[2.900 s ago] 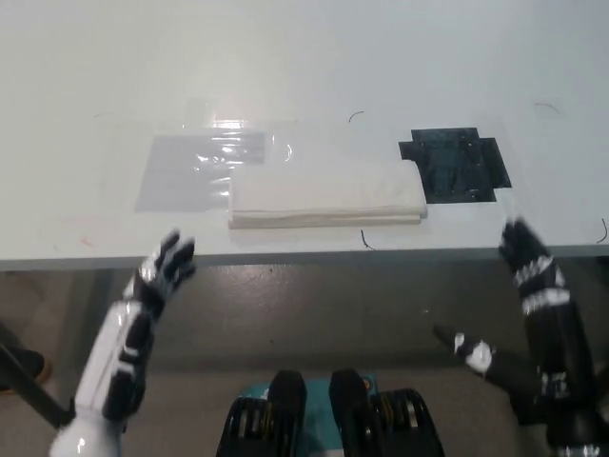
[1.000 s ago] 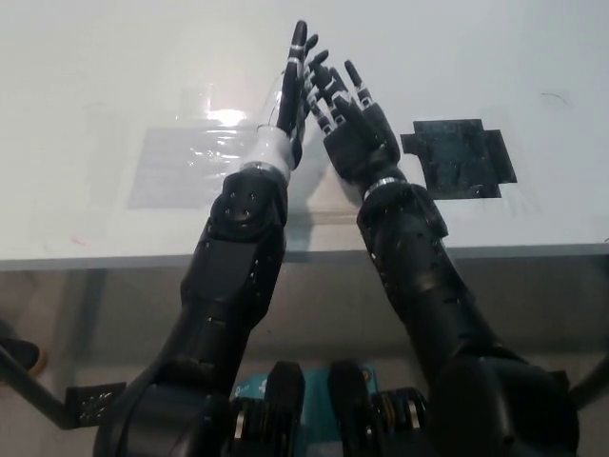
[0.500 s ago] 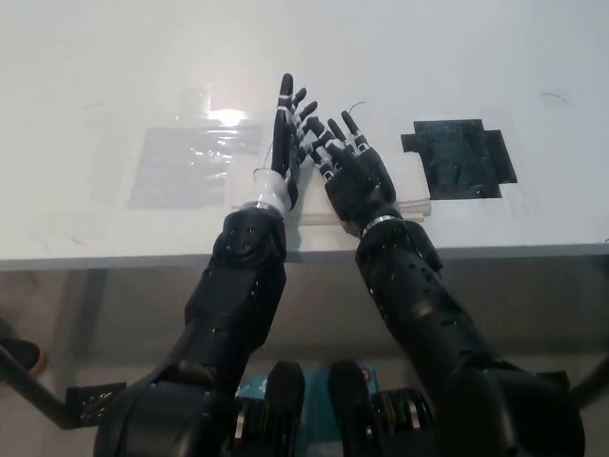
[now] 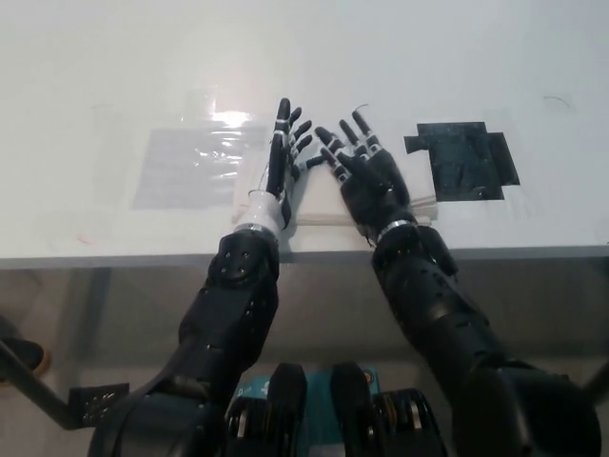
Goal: A stack of napkins is kept in the middle of the table close to the robot and the robot places both its hands sideways on the stack. Then it moves its hands away from each other while pressing down on the napkins to make them smooth
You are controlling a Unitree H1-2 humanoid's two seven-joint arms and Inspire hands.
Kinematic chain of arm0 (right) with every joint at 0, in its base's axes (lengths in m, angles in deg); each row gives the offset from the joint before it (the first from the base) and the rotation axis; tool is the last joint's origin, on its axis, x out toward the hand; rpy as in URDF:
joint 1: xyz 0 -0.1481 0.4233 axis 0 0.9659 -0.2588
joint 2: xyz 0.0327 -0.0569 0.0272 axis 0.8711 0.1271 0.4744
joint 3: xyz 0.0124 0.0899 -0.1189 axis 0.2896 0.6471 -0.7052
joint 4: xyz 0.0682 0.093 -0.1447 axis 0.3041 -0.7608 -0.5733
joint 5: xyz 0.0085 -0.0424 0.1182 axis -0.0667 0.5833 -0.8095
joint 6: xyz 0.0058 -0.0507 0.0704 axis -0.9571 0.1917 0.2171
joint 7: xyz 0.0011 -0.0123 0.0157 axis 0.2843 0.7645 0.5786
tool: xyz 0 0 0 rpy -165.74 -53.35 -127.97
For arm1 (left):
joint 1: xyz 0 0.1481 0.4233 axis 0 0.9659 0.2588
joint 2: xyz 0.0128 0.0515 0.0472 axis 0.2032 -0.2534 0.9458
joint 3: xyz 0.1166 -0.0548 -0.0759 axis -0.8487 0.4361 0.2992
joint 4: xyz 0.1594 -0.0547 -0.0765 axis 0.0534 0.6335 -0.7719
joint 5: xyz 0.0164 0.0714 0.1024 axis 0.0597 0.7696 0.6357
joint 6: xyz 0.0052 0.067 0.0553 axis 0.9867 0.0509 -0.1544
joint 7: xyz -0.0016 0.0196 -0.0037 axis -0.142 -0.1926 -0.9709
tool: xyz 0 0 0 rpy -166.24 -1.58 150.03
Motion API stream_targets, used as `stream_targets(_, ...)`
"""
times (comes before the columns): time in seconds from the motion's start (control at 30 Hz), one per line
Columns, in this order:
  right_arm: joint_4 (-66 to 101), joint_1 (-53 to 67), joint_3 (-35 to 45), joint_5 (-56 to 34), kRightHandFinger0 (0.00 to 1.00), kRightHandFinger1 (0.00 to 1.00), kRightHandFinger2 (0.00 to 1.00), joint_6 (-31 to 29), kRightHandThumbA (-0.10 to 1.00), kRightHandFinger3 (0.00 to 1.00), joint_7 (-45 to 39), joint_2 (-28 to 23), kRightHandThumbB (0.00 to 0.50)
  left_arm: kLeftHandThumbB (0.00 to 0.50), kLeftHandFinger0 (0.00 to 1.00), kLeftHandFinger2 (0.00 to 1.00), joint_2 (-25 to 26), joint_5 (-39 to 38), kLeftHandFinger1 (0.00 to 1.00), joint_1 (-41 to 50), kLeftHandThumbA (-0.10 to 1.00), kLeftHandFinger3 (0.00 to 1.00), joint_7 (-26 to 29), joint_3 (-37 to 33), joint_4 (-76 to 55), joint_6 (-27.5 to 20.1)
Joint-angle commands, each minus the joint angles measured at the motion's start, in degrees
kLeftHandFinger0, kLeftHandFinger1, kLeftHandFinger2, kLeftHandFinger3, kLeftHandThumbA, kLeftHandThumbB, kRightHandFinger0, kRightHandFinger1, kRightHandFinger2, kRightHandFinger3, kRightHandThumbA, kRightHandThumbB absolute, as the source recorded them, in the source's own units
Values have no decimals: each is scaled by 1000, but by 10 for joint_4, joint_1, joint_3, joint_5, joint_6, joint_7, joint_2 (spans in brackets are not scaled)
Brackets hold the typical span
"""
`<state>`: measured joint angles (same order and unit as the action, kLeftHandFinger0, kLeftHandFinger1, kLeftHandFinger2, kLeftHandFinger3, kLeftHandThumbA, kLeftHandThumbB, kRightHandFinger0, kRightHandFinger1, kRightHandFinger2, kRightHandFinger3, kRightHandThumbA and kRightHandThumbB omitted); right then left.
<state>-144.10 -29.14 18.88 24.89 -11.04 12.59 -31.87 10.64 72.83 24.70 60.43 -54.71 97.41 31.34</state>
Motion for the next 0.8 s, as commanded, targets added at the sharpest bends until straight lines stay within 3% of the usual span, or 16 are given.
stream_targets(0.0,0,1,1,8,1000,1000,1000,-40,1000,1000,-8,-38,230,281,1000,1000,24,-20,1000,25,1000,1000,-1,18,-9,11)
stream_targets(0.13,-3,-6,-5,15,1000,1000,1000,-43,1000,1000,1,-49,223,277,1000,1000,32,-38,1000,39,1000,1000,-10,38,-62,10)
stream_targets(0.33,-2,-10,-6,16,1000,1000,1000,-41,1000,1000,1,-62,216,247,1000,1000,33,-62,1000,81,1000,1000,-30,56,-189,57)
stream_targets(0.7,-5,-2,8,4,1000,1000,1000,-39,1000,1000,-12,-68,201,271,1000,1000,61,-75,1000,81,1000,1000,-39,67,-202,83)
stream_targets(0.77,-3,6,9,4,1000,1000,1000,-42,1000,1000,-16,-76,204,249,1000,1000,71,-75,1000,87,1000,1000,-43,65,-216,89)
